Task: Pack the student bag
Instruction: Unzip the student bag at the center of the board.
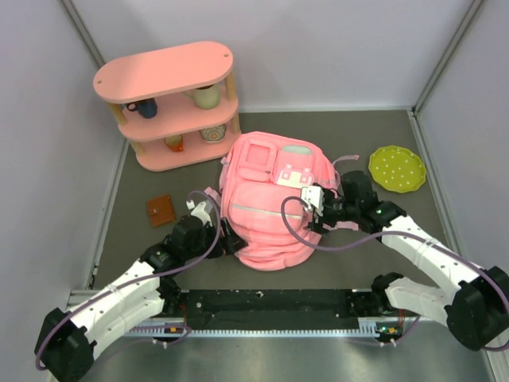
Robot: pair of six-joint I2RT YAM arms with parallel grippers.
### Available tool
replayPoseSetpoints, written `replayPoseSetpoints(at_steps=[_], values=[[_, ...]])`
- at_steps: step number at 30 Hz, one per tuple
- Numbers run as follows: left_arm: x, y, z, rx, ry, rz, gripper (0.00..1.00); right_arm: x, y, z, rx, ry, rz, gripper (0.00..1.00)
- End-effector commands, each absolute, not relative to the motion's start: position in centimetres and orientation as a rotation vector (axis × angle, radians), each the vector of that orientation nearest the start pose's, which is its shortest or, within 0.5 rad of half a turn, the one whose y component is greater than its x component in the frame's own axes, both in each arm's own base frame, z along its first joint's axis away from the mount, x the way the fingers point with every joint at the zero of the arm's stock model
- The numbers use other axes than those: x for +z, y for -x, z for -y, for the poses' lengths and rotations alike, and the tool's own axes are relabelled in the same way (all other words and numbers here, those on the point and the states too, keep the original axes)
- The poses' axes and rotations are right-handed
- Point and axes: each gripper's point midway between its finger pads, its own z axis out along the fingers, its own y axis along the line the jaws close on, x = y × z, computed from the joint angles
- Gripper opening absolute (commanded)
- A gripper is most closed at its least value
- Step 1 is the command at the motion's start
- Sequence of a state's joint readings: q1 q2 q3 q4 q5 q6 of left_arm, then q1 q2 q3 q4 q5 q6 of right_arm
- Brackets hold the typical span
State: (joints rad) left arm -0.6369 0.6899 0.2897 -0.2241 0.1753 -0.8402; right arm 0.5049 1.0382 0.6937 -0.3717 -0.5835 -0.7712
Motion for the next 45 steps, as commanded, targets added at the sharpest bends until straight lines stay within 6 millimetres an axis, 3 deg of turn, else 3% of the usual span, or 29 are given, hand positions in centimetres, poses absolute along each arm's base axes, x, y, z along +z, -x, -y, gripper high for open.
replayPoseSetpoints(at_steps=[1,6,10,16,21,27,32,45], values=[[9.5,-17.0,20.5,-1.029,0.111,-2.294,0.97,14.9,-24.4,-22.4,0.472,1.558,-1.451,0.75],[9.4,-17.1,20.6,-1.025,0.101,-2.303,0.97,13.0,-24.1,-22.0,0.469,1.583,-1.512,0.73],[9.2,-17.1,20.6,-1.023,0.107,-2.303,0.96,12.9,-24.1,-21.2,0.42,1.569,-1.507,0.71],[9.1,-17.4,20.5,-1.014,0.111,-2.296,0.97,12.3,-24.3,-21.6,0.447,1.566,-1.539,0.65],[9.5,-17.5,20.5,-1.012,0.109,-2.284,0.97,12.9,-25.0,-22.1,0.431,1.558,-1.483,0.66],[9.5,-17.5,20.5,-1.013,0.111,-2.287,0.97,12.2,-24.9,-22.8,0.485,1.586,-1.502,0.64],[9.5,-17.5,20.5,-1.021,0.119,-2.278,0.97,11.6,-24.2,-22.9,0.51,1.609,-1.516,0.43],[8.9,-17.5,20.5,-1.019,0.124,-2.285,0.97,10.9,-20.4,-22.3,0.555,1.607,-1.581,0.34]])
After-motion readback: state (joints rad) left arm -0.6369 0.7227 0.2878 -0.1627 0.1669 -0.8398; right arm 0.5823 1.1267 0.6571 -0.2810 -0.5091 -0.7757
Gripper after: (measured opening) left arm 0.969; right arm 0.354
